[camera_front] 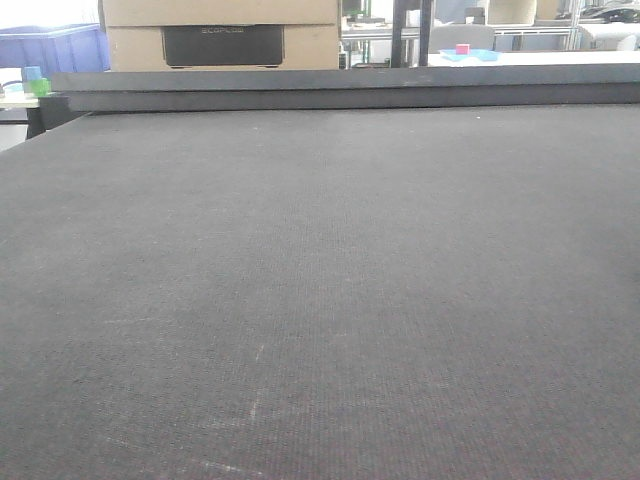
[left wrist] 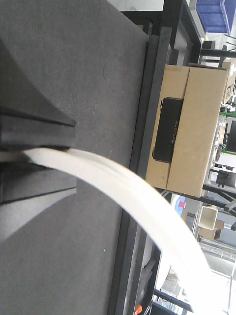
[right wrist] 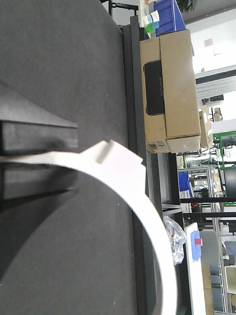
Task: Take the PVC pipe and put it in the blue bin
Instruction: 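Hold the pipe piece in both grippers while driving to the bin shelves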
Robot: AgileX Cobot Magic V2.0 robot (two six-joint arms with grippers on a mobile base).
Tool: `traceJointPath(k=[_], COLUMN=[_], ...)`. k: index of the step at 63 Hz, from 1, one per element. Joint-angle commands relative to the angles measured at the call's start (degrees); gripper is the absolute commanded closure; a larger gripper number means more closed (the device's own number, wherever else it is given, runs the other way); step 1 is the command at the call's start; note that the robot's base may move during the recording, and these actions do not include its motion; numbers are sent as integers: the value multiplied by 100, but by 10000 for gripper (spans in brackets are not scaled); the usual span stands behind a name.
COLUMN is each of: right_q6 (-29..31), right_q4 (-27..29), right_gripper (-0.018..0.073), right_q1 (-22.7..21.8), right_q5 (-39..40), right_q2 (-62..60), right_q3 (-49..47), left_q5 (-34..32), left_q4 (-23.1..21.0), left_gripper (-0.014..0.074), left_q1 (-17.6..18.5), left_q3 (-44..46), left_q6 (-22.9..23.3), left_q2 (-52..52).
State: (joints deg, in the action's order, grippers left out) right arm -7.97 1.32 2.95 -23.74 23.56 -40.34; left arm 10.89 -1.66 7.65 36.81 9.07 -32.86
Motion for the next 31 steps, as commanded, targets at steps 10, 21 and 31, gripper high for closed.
traceJointPath(k=[10,21,31], right_q6=[52,52,52], right_q4=[-58,-58,-58], right_gripper=[727,727,727], right_q1=[10,10,10], right_q5=[106,106,106], right_q2=[-30,-30,-30], right_q3=[-4,-4,-4], left_q5=[-161,-161,-161], left_q4=[-38,-38,-38], left_gripper=[707,707,707], left_q1=[-1,-1,-1], left_q3=[12,12,12], left_q6=[52,52,52], left_q2=[30,30,30])
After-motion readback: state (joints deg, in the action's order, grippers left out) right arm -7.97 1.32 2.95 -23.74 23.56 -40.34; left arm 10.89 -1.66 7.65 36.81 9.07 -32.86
